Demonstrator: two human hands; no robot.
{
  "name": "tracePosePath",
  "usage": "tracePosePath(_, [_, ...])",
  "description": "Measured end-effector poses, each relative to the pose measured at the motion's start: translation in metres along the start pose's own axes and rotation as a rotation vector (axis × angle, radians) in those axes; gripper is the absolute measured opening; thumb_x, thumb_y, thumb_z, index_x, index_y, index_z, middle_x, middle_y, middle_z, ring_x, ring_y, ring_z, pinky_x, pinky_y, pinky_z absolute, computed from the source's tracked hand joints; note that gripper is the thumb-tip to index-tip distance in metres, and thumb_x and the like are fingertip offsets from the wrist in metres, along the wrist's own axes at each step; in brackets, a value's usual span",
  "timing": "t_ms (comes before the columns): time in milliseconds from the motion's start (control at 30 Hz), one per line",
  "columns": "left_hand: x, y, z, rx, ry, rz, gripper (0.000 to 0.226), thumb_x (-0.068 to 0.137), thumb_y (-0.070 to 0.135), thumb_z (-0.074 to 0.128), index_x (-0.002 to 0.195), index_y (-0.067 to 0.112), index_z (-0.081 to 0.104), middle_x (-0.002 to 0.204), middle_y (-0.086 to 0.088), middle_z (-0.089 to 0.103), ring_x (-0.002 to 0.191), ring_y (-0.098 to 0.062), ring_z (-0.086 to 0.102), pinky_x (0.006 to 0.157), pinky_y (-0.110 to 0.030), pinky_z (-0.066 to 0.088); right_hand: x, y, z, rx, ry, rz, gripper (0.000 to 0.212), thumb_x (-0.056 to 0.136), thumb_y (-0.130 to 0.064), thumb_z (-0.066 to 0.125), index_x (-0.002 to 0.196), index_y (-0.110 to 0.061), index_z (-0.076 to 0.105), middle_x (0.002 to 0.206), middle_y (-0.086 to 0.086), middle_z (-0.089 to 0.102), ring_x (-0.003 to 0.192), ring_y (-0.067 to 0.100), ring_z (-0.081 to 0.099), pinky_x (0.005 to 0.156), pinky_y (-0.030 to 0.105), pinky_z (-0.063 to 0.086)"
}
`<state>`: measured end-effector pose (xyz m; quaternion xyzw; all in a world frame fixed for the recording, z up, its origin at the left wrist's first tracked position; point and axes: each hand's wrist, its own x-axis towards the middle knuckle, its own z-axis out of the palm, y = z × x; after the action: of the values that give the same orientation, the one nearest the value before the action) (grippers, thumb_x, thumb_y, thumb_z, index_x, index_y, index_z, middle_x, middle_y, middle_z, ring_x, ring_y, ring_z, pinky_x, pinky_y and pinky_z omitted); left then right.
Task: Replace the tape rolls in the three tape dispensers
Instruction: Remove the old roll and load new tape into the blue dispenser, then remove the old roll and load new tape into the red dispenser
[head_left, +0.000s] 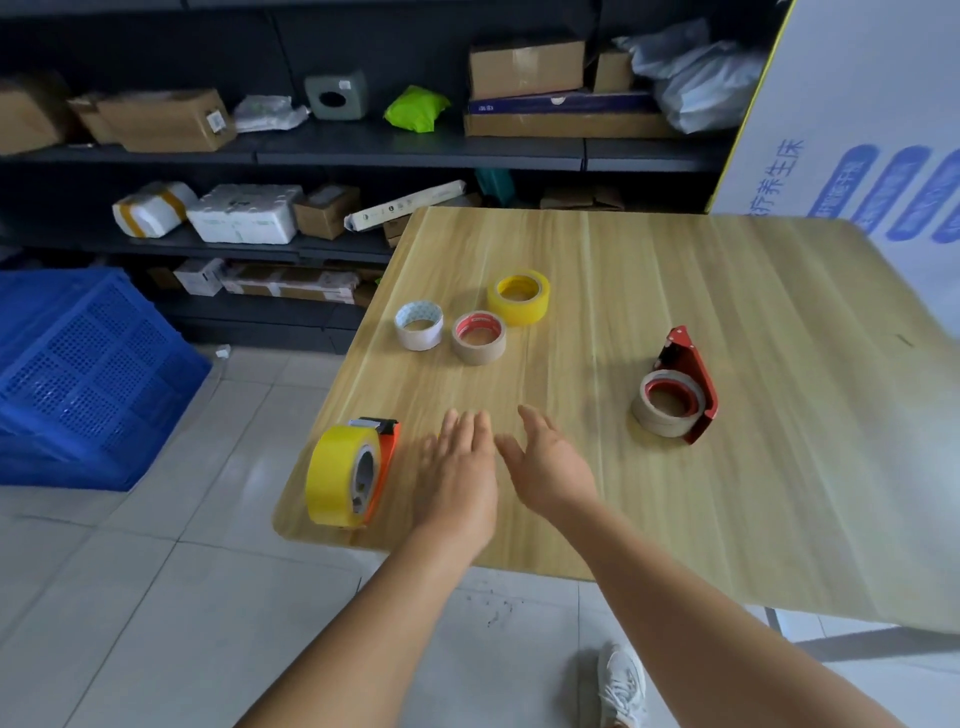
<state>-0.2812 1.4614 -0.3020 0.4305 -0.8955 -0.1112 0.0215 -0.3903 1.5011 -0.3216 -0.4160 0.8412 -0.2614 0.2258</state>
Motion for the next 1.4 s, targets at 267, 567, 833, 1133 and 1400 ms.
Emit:
tracePosePath(267, [0.079,0.104,0.034,0.044,-0.143,0.117,0.075,0.095,0.007,0.047,0.152,0.017,-0.001,0.162,0.001,-0.002,0.148,-0.017,-0.007,0.118,-0.038,-0.001,0.043,0.109,-0.08,-0.248,0.034,-0.002,0.064,0.095,-0.044,0.043,0.149,-0.018,0.02,0.157,-0.001,0.022,0.145,0.017,0.011,0.117,0.034,0.01])
tracePosePath(567, [0.126,0.183,0.08,0.062,-0.307,0.225,0.063,0.095,0.011,0.046,0.151,0.023,0.018,0.162,0.002,0.002,0.148,-0.017,-0.006,0.118,-0.04,-0.002,0.083,0.184,-0.131,-0.373,-0.038,-0.099,0.056,0.093,-0.034,0.045,0.145,-0.022,0.027,0.156,-0.006,0.02,0.145,0.016,0.005,0.114,0.032,0.011])
tracePosePath(833, [0.151,0.186,0.087,0.135,-0.279,0.137,0.056,0.087,0.042,0.061,0.133,0.015,0.043,0.151,-0.004,0.025,0.142,-0.026,0.021,0.116,-0.041,0.019,0.099,0.213,-0.145,-0.374,-0.11,-0.153,0.08,0.086,-0.009,0.048,0.151,-0.023,0.005,0.158,-0.01,0.003,0.143,0.019,0.011,0.112,0.031,0.022])
tracePosePath(1133, [0.185,0.191,0.097,-0.012,-0.342,0.094,0.114,0.073,0.041,0.077,0.152,0.015,-0.001,0.155,-0.003,0.013,0.139,-0.024,0.027,0.107,-0.034,0.031,0.115,0.208,-0.14,-0.45,-0.112,-0.154,0.089,0.085,-0.021,0.057,0.151,-0.024,-0.002,0.157,-0.009,-0.016,0.134,0.021,0.021,0.105,0.032,0.033])
tracePosePath(1400, [0.189,0.179,0.092,-0.365,-0.416,0.073,0.107,0.057,0.049,0.082,0.14,0.027,0.018,0.137,0.007,0.02,0.111,-0.021,0.054,0.083,-0.03,0.043,0.12,0.207,-0.139,-0.491,-0.128,-0.15,0.106,0.072,-0.04,0.072,0.15,-0.029,0.001,0.154,-0.007,-0.011,0.132,0.021,0.022,0.105,0.033,0.034])
